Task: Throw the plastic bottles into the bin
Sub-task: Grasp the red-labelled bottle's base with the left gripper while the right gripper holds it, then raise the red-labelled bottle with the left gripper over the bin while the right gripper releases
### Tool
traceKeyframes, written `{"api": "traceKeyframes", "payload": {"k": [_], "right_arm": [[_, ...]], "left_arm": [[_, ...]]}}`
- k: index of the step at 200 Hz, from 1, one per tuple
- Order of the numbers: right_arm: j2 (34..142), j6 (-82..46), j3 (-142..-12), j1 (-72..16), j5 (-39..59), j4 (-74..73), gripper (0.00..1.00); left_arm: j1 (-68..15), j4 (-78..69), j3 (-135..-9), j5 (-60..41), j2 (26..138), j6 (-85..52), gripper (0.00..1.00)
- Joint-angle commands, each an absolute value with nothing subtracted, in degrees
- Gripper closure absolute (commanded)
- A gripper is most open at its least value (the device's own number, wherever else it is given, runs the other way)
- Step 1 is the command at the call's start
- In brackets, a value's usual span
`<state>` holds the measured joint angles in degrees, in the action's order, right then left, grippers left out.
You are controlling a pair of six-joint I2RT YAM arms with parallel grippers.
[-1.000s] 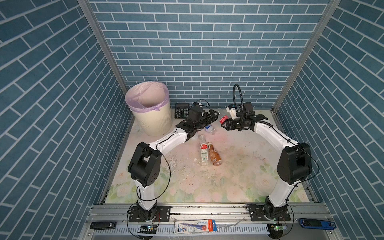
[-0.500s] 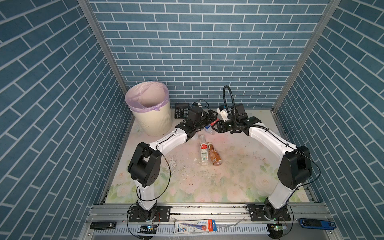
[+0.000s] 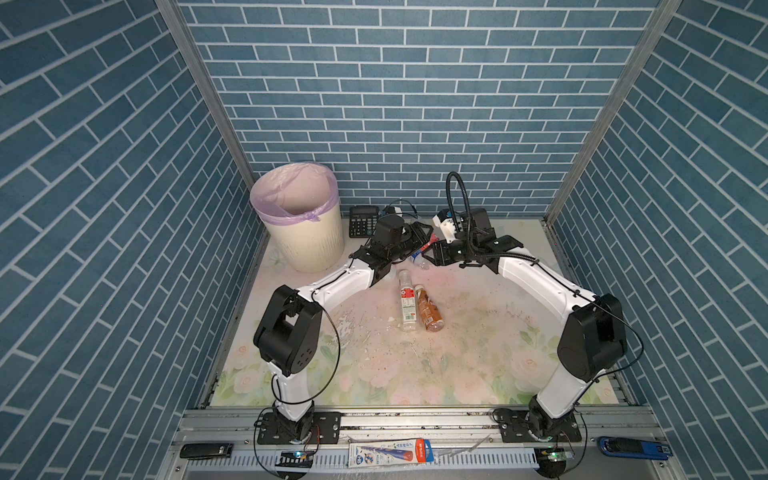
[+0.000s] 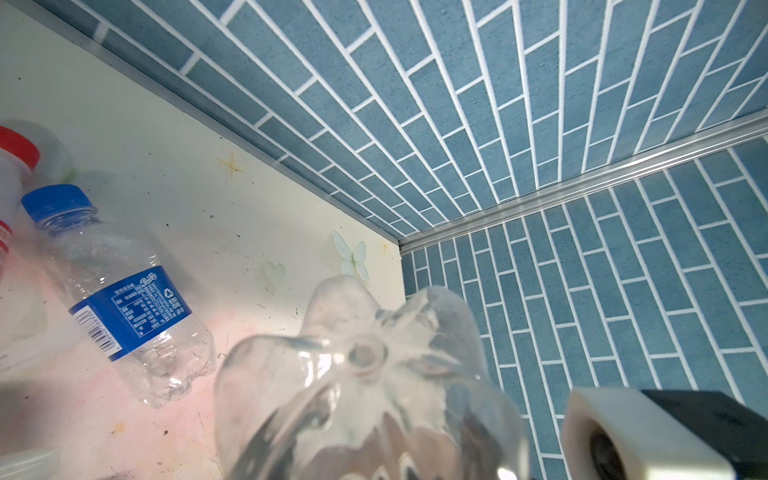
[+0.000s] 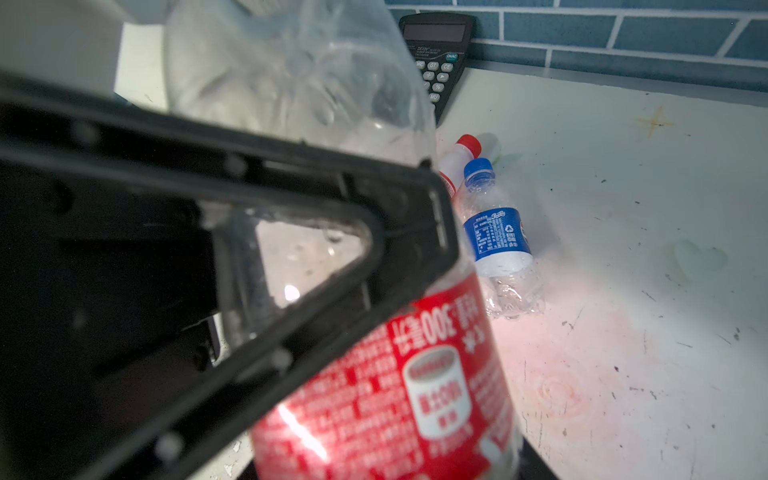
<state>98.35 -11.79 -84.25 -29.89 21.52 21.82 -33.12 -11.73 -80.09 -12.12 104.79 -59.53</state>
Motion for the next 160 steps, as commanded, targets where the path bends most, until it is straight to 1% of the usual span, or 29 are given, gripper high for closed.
{"api": "traceKeyframes", "payload": {"k": [1,40,122,148,160], "right_arm": [[94.75,-11.86,-82.56,-30.06,23.29,21.03,0.56],[94.24,-11.95,-82.0,-30.06,23.47,20.66,0.44],[91.09,-11.95,-79.92,-30.08,23.73,20.06,0.24],[89.54,-11.87,-78.87,-30.01,23.31,19.53,0.14],[88.6,-11.87,-78.37,-30.06,23.05,19.09,0.07]], "left_arm": [[-32.27,-11.34,-80.14,-10.49,104.21,-57.57,0.46],[-31.87,-9.75,-80.71,-10.08,103.63,-55.36,0.49],[-28.89,-3.98,-82.76,-8.99,101.4,-48.24,0.51],[-27.81,-0.48,-84.34,-7.73,99.81,-43.11,0.52],[-27.38,1.51,-85.81,-6.68,98.74,-39.77,0.52]]}}
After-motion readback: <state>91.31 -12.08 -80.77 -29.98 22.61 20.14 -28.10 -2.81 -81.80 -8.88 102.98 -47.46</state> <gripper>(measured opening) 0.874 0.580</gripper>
